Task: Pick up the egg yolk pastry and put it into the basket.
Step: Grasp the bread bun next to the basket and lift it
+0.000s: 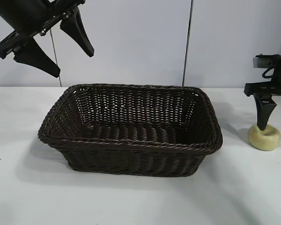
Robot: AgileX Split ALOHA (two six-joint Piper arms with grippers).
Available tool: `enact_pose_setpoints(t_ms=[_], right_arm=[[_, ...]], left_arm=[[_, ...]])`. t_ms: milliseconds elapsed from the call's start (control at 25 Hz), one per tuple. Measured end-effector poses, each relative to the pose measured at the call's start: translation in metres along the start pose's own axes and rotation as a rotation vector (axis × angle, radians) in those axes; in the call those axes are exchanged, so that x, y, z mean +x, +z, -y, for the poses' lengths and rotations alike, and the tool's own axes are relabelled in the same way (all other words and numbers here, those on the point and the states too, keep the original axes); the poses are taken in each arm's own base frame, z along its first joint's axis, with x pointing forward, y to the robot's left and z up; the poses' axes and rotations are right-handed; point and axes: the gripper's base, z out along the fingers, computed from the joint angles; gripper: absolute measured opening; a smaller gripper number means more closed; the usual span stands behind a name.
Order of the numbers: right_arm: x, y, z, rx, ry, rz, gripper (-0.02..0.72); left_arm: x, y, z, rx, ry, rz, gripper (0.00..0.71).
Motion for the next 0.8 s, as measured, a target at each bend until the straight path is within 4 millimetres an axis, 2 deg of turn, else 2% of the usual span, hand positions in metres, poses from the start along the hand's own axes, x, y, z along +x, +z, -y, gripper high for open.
enact_pose_setpoints(t_ms=[120, 200, 360, 440, 480, 680, 800], right_arm=[[-0.001, 0.001, 0.003, 0.032, 0.01, 0.013, 0.505], [-0.002, 0.001, 0.004, 0.044, 0.015, 0.021, 0.441], [-0.003, 0.001, 0.005, 0.05, 0.016, 0.031, 0.209], [-0.003, 0.001, 0.005, 0.051, 0.018, 0.031, 0.111], [-0.003, 0.001, 0.005, 0.051, 0.018, 0.031, 0.086], [-0.003, -0.007, 0.003, 0.035, 0.028, 0.05, 0.054], [0.0, -0.026, 0.001, 0.009, 0.031, 0.091, 0.053]], left_arm=[[0.0, 0.0, 0.0, 0.0, 0.0, 0.0, 0.54], [0.0, 0.0, 0.0, 0.0, 0.0, 0.0, 0.54], [0.0, 0.0, 0.0, 0.0, 0.0, 0.0, 0.54], [0.0, 0.0, 0.0, 0.0, 0.0, 0.0, 0.54], [0.0, 0.0, 0.0, 0.0, 0.0, 0.0, 0.54], [0.0, 0.0, 0.0, 0.0, 0.0, 0.0, 0.54], [0.0, 0.0, 0.0, 0.0, 0.0, 0.0, 0.54]])
